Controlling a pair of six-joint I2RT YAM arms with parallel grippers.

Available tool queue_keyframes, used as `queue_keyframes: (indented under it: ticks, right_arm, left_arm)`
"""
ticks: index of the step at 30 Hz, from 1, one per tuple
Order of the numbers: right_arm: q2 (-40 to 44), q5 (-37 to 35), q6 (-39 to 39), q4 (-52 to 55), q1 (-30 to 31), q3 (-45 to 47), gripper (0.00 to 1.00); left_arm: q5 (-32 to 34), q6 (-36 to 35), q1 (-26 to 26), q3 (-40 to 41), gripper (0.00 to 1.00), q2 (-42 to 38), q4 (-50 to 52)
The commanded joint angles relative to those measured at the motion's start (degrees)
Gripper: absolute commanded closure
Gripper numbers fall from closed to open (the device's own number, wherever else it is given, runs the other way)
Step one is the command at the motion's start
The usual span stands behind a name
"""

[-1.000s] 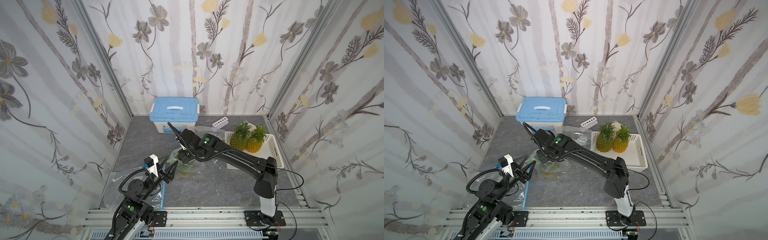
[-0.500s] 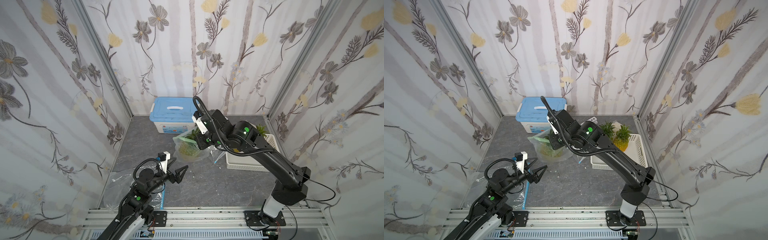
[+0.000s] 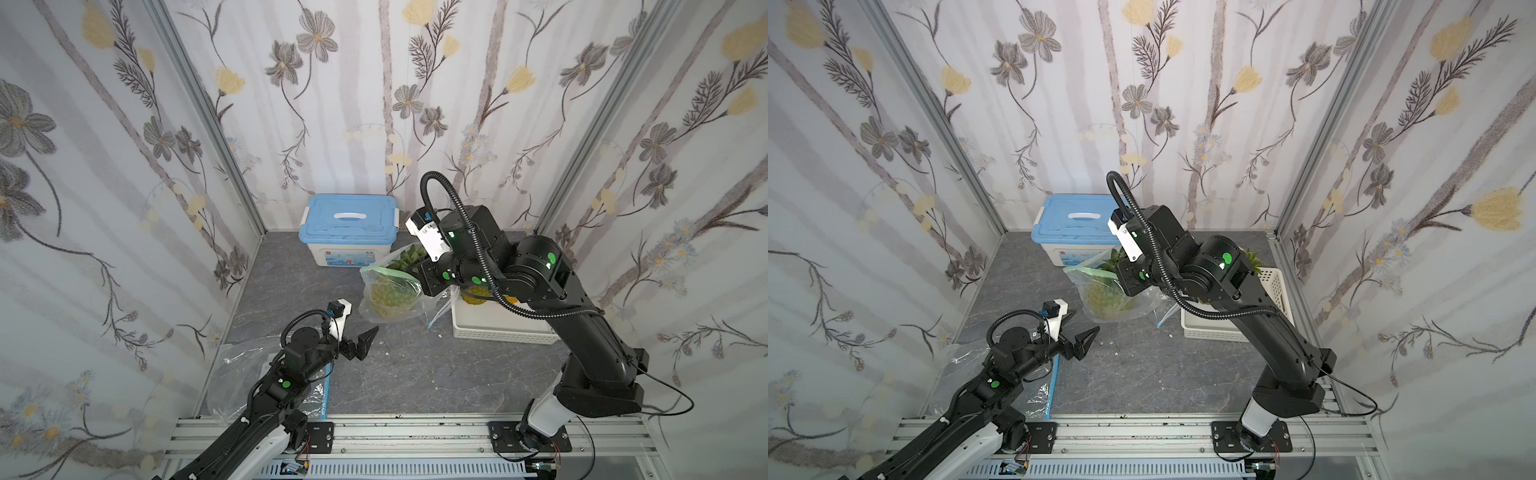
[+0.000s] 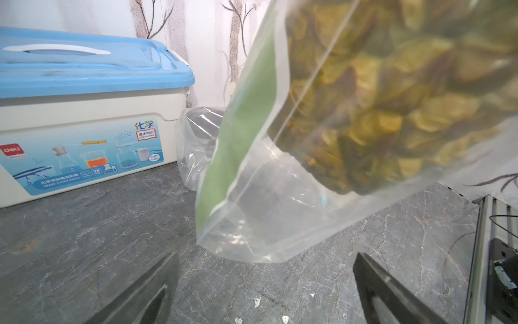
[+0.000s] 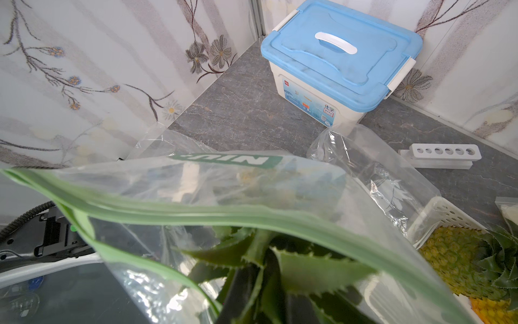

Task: Open the zip-top bag and take out the pineapple
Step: Pick up the pineapple from the zipper food storage bag.

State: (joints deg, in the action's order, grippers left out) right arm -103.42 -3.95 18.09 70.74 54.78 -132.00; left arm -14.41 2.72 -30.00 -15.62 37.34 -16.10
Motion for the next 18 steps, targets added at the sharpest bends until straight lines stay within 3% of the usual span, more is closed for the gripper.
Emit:
queue_keyframes:
  ticks: [1,8,16,17,18]
  right_arm:
    - [0.74,1.2,-0.94,-3.09,0.06,-0.53,1.0]
    - [1.68,4.11,-1.01,-4.18,0.14,-0.52,1.0]
    - [1.98,6.1,-0.78,-4.51,1.2,-0.53,1.0]
    - [2.17,5.82,-0.69,-4.43,1.25,-0.42,1.0]
    - [2.27,5.64,-0.6,-4.22,1.29,-0.44,1.0]
  left_arm:
    - [2.41,-4.93,0.0,-0.91,0.0,1.84,-5.74]
    - [0.86,-7.94,0.03,-2.95,0.0,5.21,-8.12]
    - [-5.01,-9.79,0.02,-9.08,0.01,17.85,-13.57]
    - [-5.57,-10.11,-0.02,-9.96,0.07,19.26,-13.93]
    - [-6.33,-10.37,0.02,-10.99,0.2,20.57,-14.02]
